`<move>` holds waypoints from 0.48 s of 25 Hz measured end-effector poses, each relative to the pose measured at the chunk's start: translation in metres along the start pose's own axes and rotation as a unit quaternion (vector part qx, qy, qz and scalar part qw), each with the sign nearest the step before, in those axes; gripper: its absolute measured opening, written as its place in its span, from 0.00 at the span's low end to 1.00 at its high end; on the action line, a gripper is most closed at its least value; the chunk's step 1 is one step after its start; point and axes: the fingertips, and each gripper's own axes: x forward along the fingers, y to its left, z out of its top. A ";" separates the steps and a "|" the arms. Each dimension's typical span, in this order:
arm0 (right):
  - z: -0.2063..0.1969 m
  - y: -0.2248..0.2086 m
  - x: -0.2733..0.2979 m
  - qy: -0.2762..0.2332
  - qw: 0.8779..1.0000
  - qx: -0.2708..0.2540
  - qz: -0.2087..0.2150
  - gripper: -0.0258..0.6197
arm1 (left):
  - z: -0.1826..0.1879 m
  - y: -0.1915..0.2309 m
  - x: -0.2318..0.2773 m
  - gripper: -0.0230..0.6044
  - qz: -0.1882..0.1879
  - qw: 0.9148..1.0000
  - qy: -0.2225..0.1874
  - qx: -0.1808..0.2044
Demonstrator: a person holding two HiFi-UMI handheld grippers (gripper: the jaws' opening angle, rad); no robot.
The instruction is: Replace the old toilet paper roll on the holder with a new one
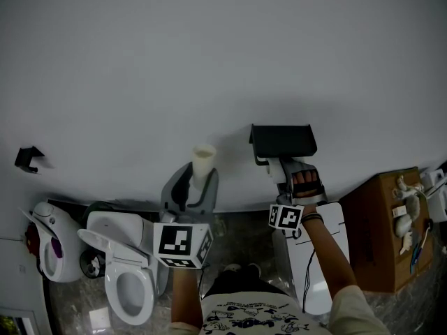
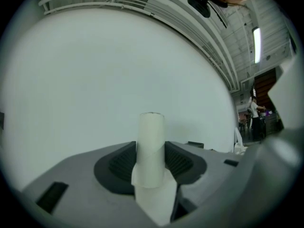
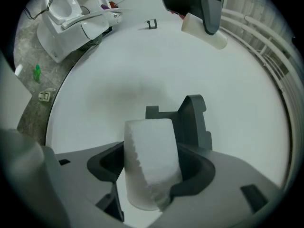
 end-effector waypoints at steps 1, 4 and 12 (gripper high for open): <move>0.000 0.000 0.000 0.002 1.000 0.007 0.001 0.51 | 0.000 0.000 0.000 0.34 -0.001 1.000 0.000 0.000; 0.001 -0.001 -0.002 0.010 1.000 0.023 0.000 0.51 | 0.001 0.000 0.000 0.34 -0.003 1.000 0.001 0.000; 0.011 0.005 -0.011 0.000 0.999 0.048 0.011 0.51 | 0.000 -0.001 0.000 0.34 -0.010 1.000 -0.002 -0.004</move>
